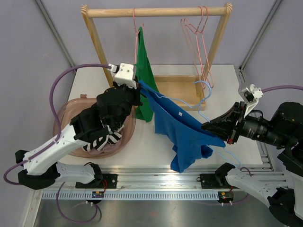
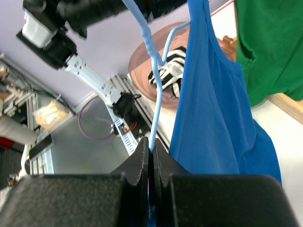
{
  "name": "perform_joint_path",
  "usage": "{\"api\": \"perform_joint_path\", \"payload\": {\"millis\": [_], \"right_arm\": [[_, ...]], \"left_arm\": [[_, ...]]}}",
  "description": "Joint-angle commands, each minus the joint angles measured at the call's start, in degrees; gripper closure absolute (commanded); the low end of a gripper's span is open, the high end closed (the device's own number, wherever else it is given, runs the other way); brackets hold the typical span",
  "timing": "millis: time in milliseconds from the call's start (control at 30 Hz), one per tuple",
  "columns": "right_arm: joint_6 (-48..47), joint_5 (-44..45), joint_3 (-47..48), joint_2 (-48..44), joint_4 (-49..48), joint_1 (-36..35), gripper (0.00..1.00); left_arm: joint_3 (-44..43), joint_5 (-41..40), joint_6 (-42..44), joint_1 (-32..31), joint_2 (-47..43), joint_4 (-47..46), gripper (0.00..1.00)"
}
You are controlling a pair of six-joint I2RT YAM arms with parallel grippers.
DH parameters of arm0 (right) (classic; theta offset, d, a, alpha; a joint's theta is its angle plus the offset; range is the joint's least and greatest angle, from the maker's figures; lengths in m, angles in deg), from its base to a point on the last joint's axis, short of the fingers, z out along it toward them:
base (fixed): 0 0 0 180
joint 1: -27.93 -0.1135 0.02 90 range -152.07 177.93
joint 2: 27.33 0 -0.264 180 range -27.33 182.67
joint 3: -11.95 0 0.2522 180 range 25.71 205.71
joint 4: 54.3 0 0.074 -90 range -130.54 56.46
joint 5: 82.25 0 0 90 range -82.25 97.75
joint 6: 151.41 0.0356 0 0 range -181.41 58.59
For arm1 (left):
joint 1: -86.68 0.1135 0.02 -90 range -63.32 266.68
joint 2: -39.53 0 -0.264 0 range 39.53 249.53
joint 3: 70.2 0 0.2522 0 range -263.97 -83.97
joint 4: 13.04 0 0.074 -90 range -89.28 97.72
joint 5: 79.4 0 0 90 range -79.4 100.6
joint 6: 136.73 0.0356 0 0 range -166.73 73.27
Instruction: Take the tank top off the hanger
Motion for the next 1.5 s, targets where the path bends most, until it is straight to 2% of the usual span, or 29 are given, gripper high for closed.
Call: {"api": "perform_joint_path", "payload": {"millis": [0,133,233,267,333,367,400,433,467,500,533,600,833,867,900,933,967,1033,1067,1133,1200,1233,1267,1300,1333,1467], "right_arm": [[-4.0,-6.0,-0.7,-3.4,-1.3,0.0,1.00],[-5.1,-6.0,-1.2,-5.4,-2.0,0.0,1.00],[-5.2,-4.2,-4.6,-7.4,-6.8,0.0,1.00],[-5.0,-3.8,-6.1,-8.3,-9.1,0.0,1.00],[-4.0,-2.3,-12.4,-11.5,-18.1,0.0,1.00],[-3.3,0.8,-14.9,-12.7,-21.8,0.0,1.00],[-2.6,2.0,-17.5,-15.2,-30.1,0.0,1.00],[-1.9,2.7,-23.3,-16.4,-34.8,0.0,1.00],[-1.6,3.8,-26.3,-17.6,-39.8,0.0,1.00],[-1.0,4.6,-29.2,-19.4,-49.4,-0.1,1.00],[-0.2,5.0,-34.0,-20.1,-53.9,0.0,1.00],[-0.1,6.1,-37.3,-20.3,-64.9,0.0,1.00],[0.6,14.5,-47.5,-18.0,-83.2,0.0,1.00],[1.1,17.9,-47.4,-17.6,-83.1,0.0,1.00],[1.0,19.9,-45.9,-16.1,-75.2,0.0,1.00],[0.0,21.4,-40.5,-14.8,-69.4,0.0,1.00],[-0.5,24.0,-37.5,-11.8,-56.9,0.0,1.00],[0.5,27.2,-29.7,-8.5,-47.1,0.0,1.00],[0.4,31.2,-27.9,-7.0,-43.7,0.0,1.00],[0.5,33.0,-23.8,-2.7,-37.2,0.0,1.00],[0.8,35.7,-21.0,1.9,-32.9,0.0,1.00],[0.5,36.3,-18.6,3.4,-32.0,0.0,1.00],[0.4,38.0,-17.4,4.9,-31.4,0.0,1.00],[0.1,38.6,-16.2,7.5,-30.9,0.0,1.00],[-1.0,40.1,-13.8,8.8,-31.0,0.0,1.00],[-3.2,41.9,-5.5,17.9,-29.7,0.3,1.00]], "left_arm": [[-2.0,-11.0,-7.7,4.9,-2.3,6.0,1.00],[-1.8,-3.8,-14.3,11.3,-4.0,11.4,1.00],[0.2,0.4,-15.1,12.1,-6.0,10.8,1.00],[0.9,4.1,-15.2,12.1,-6.5,10.6,1.00],[4.2,9.4,-14.3,12.1,-8.2,7.8,1.00],[6.1,19.0,-13.2,12.0,-10.8,2.4,1.00],[10.7,23.7,-12.7,12.0,-12.1,-0.2,1.00],[12.6,33.2,-11.6,12.0,-13.4,-2.9,1.00],[14.6,37.8,-10.9,11.6,-15.3,-7.3,1.00],[15.7,41.0,-10.3,11.1,-15.7,-8.2,1.00],[17.6,45.7,-9.7,10.4,-16.1,-9.0,1.00],[19.6,48.6,-8.7,7.2,-16.6,-10.6,1.00],[31.1,51.2,-7.9,-1.4,-16.0,-16.8,1.00],[32.2,49.5,-7.7,-3.5,-15.8,-16.6,1.00],[33.3,46.5,-7.7,-4.6,-15.7,-15.9,1.00],[33.6,39.7,-8.0,-5.3,-15.2,-14.9,1.00],[33.6,36.7,-8.3,-6.2,-14.9,-12.4,1.00],[33.0,27.5,-10.0,-6.6,-13.8,-9.3,1.00],[32.8,25.1,-10.6,-6.7,-13.5,-6.2,0.96],[31.6,20.2,-11.9,-6.7,-12.9,-3.7,0.85],[30.9,19.2,-12.2,-6.8,-12.5,-1.4,0.53],[30.1,18.3,-12.7,-6.8,-12.6,-0.8,0.44],[29.8,18.0,-12.9,-6.9,-12.8,0.3,0.40],[29.4,17.8,-12.9,-7.0,-12.9,0.9,0.30],[28.6,16.6,-13.2,-7.1,-12.9,1.7,0.24],[27.4,13.4,-14.2,-7.7,-13.6,6.4,0.09]]}}
